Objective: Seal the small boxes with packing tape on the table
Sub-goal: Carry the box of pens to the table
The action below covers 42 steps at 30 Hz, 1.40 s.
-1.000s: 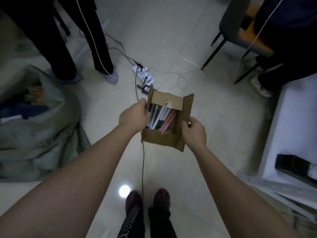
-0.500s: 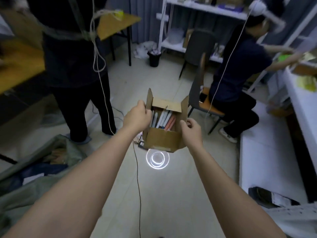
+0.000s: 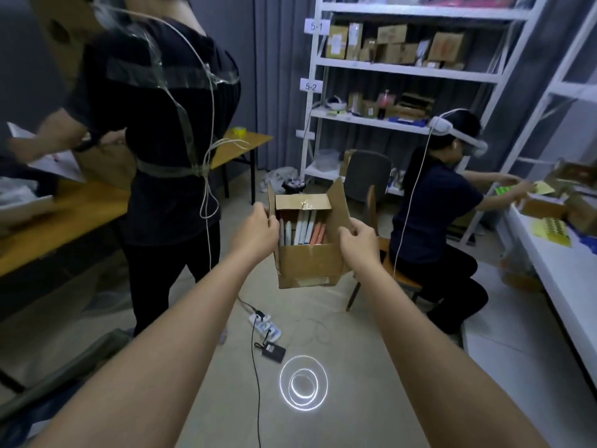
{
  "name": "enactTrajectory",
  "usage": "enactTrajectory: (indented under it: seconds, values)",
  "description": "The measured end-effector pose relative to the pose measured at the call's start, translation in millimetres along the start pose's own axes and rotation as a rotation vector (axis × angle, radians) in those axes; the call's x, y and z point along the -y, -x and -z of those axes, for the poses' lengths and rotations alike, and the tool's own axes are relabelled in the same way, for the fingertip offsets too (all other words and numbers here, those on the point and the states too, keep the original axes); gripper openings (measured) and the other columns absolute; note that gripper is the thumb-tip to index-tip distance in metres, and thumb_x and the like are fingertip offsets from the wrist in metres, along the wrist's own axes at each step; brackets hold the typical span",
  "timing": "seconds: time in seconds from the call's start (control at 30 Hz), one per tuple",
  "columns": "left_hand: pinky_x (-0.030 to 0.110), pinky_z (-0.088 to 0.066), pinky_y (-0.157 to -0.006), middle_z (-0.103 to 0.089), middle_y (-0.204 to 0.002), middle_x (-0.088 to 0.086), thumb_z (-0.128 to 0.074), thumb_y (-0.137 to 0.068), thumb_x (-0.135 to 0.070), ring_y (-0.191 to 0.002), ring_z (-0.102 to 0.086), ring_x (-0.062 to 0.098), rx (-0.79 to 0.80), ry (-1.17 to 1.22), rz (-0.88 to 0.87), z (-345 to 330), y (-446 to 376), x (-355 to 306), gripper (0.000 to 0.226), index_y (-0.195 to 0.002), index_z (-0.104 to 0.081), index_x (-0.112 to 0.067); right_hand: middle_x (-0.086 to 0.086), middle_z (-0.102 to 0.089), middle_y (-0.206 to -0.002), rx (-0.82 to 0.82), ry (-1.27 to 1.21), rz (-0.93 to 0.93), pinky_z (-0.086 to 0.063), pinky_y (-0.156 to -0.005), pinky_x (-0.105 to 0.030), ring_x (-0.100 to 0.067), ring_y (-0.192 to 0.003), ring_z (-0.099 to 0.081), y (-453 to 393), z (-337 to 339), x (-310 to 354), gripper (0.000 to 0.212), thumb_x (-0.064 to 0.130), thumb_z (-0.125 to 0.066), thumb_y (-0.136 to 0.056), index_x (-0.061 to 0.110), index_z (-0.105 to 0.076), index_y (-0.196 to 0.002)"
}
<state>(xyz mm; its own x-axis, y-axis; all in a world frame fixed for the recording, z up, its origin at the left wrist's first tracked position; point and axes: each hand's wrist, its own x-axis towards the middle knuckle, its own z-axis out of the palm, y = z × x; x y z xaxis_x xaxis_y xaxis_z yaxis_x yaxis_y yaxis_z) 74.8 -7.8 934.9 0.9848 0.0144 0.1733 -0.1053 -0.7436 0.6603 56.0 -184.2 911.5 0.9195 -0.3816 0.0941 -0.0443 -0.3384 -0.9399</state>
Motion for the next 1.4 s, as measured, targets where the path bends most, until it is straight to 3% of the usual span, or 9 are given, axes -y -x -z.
enactTrajectory:
  seconds: [0.1, 0.23, 0.4, 0.5, 0.7, 0.93, 1.23, 1.4]
  values:
    - [0.029, -0.032, -0.05, -0.056, -0.093, 0.007, -0.033, -0.103, -0.027, -0.07, -0.051, 0.017, -0.034, 0.002, -0.012, 1.4, -8.5, -21.2, 0.02, -0.113, -0.042, -0.012, 0.005, -0.064, -0.088, 0.018, -0.007, 0.051, -0.056, -0.08, -0.04, -0.017, -0.084, -0.063, -13.8, 16.3, 11.4, 0.018, 0.02, -0.045, -0.1, 0.031, -0.06, -0.099]
    - [0.03, -0.032, -0.054, -0.056, -0.099, 0.006, -0.033, -0.103, -0.029, -0.081, -0.053, 0.021, -0.067, -0.034, -0.035, -8.6, -16.1, -53.1, 0.026, -0.12, -0.042, -0.012, 0.005, -0.063, -0.088, 0.029, -0.018, 0.1, -0.054, -0.08, -0.038, -0.016, -0.084, -0.062, -31.6, 43.1, 18.7, 0.017, 0.02, -0.046, -0.1, 0.028, -0.061, -0.099]
    - [0.035, -0.043, -0.064, -0.059, -0.099, 0.009, -0.034, -0.103, -0.028, -0.083, -0.057, 0.025, -0.101, -0.034, -0.034, -24.9, -25.1, -76.8, 0.024, -0.116, -0.043, -0.01, -0.001, -0.065, -0.088, 0.034, 0.007, 0.147, -0.054, -0.083, -0.043, -0.024, -0.088, -0.064, -53.3, 67.7, 18.6, 0.024, 0.02, -0.046, -0.1, 0.034, -0.057, -0.083]
    - [0.034, -0.044, -0.061, -0.06, -0.098, 0.009, -0.035, -0.103, -0.028, -0.081, -0.058, 0.024, -0.134, -0.05, -0.039, -29.2, -31.9, -85.9, 0.024, -0.118, -0.043, -0.011, -0.006, -0.067, -0.09, 0.037, 0.015, 0.168, -0.054, -0.084, -0.046, -0.028, -0.09, -0.064, -65.7, 76.2, 20.1, 0.026, 0.019, -0.046, -0.099, 0.033, -0.057, -0.08]
    - [0.04, -0.051, -0.074, -0.06, -0.102, 0.009, -0.038, -0.103, -0.03, -0.089, -0.06, 0.025, -0.136, -0.038, -0.036, -37.7, -48.3, -99.4, 0.026, -0.119, -0.045, -0.011, 0.0, -0.065, -0.083, 0.035, 0.01, 0.173, -0.052, -0.072, -0.034, -0.019, -0.08, -0.062, -88.7, 79.9, 19.4, 0.022, 0.02, -0.046, -0.099, 0.028, -0.061, -0.086]
    - [0.043, -0.054, -0.078, -0.061, -0.102, 0.007, -0.039, -0.102, -0.031, -0.09, -0.061, 0.024, -0.148, -0.044, -0.022, -58.8, -80.7, -106.0, 0.026, -0.12, -0.046, -0.013, 0.005, -0.062, -0.082, 0.028, -0.003, 0.189, -0.05, -0.067, -0.028, -0.012, -0.078, -0.06, -124.4, 78.4, 8.5, 0.022, 0.021, -0.045, -0.101, 0.031, -0.057, -0.086]
    - [0.041, -0.056, -0.077, -0.059, -0.103, 0.004, -0.053, -0.095, -0.025, -0.089, -0.061, 0.021, -0.083, 0.007, -0.025, -98.3, -178.0, -96.5, 0.033, -0.125, -0.041, -0.015, 0.001, -0.065, -0.086, 0.024, 0.024, 0.168, -0.054, -0.08, -0.041, -0.02, -0.084, -0.063, -223.6, 53.3, -3.3, 0.02, 0.023, -0.046, -0.1, 0.032, -0.059, -0.088]
    - [0.04, -0.055, -0.075, -0.058, -0.107, 0.004, -0.051, -0.096, -0.021, -0.091, -0.06, 0.021, -0.109, 0.047, -0.006, -115.6, -256.5, -89.2, 0.032, -0.126, -0.042, -0.015, 0.007, -0.062, -0.086, 0.057, 0.055, 0.146, -0.052, -0.077, -0.034, -0.014, -0.084, -0.06, -304.0, 26.6, -0.2, 0.015, 0.024, -0.045, -0.101, 0.028, -0.059, -0.102]
